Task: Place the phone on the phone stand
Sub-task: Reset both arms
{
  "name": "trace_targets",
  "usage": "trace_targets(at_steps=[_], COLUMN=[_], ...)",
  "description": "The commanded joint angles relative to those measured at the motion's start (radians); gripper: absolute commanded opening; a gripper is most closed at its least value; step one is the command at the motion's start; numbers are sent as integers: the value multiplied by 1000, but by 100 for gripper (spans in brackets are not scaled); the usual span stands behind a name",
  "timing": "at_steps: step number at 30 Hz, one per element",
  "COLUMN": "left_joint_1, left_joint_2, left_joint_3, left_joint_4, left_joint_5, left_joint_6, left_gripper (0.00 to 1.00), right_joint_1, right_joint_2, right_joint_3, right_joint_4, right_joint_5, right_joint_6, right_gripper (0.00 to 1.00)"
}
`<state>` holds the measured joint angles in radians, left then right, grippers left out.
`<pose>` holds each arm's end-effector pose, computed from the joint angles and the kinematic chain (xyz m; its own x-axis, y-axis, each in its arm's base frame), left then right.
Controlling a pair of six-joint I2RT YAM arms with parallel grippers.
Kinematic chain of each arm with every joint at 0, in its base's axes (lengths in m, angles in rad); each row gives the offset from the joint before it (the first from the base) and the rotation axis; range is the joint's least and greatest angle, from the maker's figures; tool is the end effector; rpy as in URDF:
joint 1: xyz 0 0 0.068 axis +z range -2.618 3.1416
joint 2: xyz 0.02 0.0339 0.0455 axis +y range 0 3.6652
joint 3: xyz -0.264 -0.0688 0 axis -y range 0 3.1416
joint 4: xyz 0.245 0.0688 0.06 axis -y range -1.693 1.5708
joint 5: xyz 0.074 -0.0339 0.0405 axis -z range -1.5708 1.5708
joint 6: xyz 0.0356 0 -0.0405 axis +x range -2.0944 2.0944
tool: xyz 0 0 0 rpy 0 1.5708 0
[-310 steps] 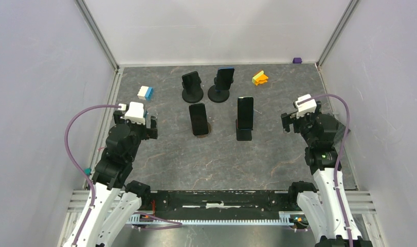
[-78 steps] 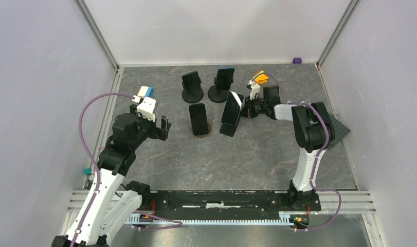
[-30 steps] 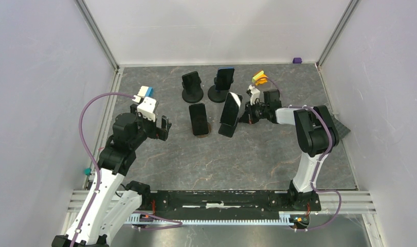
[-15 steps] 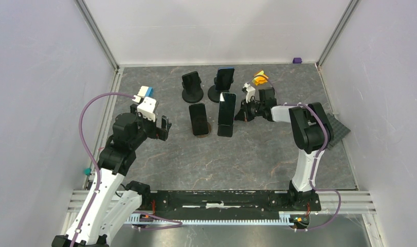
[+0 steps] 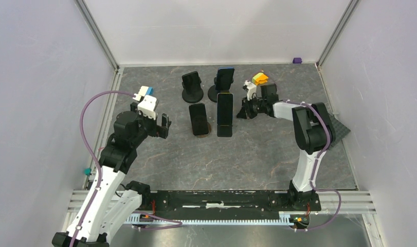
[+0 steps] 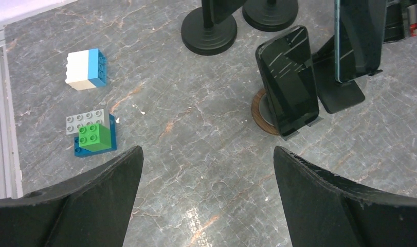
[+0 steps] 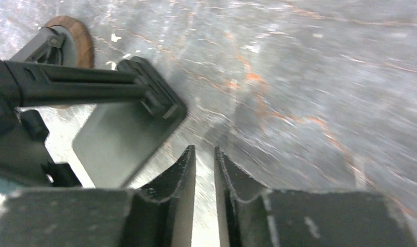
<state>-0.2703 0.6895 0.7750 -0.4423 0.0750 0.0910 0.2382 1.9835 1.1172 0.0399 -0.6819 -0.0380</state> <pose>0.1514 -0.0447 0.3239 -0.3049 0.1785 -0.9355 0.3631 0.9299 0.0591 0.3826 0.1160 0.1328 -0.6915 -0.1983 -0.6946 -0.6249 0.6466 0.4375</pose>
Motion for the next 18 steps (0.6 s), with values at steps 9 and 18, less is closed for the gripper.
trace_targets(at_steps=[9,18], left_joint_1=[-1,0], left_joint_2=[48,1], left_joint_3=[-79,-141], left_joint_4=[298,369], left_joint_5=[-221,-286], left_joint_6=[41,39], left_gripper=[100,100], right_joint_1=[-203,-212], right_joint_2=[-393,-753], right_joint_3=[-142,-264], right_joint_4=[-151,-229], right_joint_5=[72,224], right_joint_6=[-197,-264], right_gripper=[64,98])
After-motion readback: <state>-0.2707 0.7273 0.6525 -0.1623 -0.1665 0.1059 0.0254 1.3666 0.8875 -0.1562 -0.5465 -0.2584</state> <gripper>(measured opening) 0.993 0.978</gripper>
